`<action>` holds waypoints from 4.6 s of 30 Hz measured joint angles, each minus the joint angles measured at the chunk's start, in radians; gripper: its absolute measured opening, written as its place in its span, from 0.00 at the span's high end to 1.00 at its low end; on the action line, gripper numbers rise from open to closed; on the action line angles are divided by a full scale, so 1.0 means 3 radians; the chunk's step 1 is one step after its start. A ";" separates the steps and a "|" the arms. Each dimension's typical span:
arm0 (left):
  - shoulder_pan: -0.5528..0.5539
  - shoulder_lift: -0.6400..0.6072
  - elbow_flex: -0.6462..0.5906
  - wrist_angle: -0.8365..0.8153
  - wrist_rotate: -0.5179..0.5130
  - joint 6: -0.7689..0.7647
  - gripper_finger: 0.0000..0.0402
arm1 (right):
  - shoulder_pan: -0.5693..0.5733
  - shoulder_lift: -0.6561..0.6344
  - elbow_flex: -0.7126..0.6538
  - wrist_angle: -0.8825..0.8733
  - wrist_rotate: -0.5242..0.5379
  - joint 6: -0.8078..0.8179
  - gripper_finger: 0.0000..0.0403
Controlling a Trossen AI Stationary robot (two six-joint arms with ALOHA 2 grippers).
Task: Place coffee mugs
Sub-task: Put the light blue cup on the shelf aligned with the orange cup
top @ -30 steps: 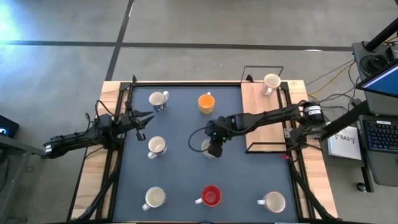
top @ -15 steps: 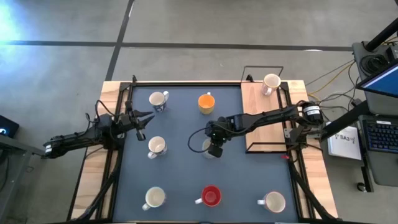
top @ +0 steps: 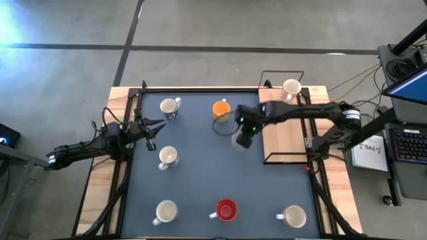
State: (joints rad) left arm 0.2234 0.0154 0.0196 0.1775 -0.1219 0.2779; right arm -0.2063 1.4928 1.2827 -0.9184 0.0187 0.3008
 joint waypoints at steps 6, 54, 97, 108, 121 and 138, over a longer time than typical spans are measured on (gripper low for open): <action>0.0000 -0.0001 0.0001 0.0000 0.0000 0.0000 0.85 | -0.0523 -0.0182 0.0000 -0.0152 0.0010 -0.0531 0.97; 0.0000 0.0000 0.0000 -0.0001 0.0000 0.0001 0.85 | -0.2451 -0.0068 0.0003 0.0077 0.0033 -0.3401 0.94; 0.0000 -0.0001 0.0000 -0.0001 0.0000 0.0000 0.85 | -0.2030 -0.0474 -0.0001 -0.0464 -0.0301 -0.2038 0.81; 0.0000 0.0000 0.0000 -0.0001 0.0000 0.0000 0.85 | -0.2016 -0.0472 -0.0002 -0.0462 -0.0152 -0.1963 0.81; 0.0000 -0.0001 0.0000 0.0000 0.0001 0.0001 0.85 | -0.2016 -0.0469 -0.0220 -0.0273 -0.0146 -0.1920 0.81; 0.0000 0.0000 0.0001 -0.0001 0.0001 0.0000 0.85 | -0.2018 -0.0290 -0.0242 -0.0119 -0.0147 -0.2125 0.96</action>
State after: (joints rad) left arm 0.2234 0.0154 0.0200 0.1772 -0.1215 0.2779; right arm -0.8116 1.4059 1.2102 -0.9541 -0.0254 -0.3369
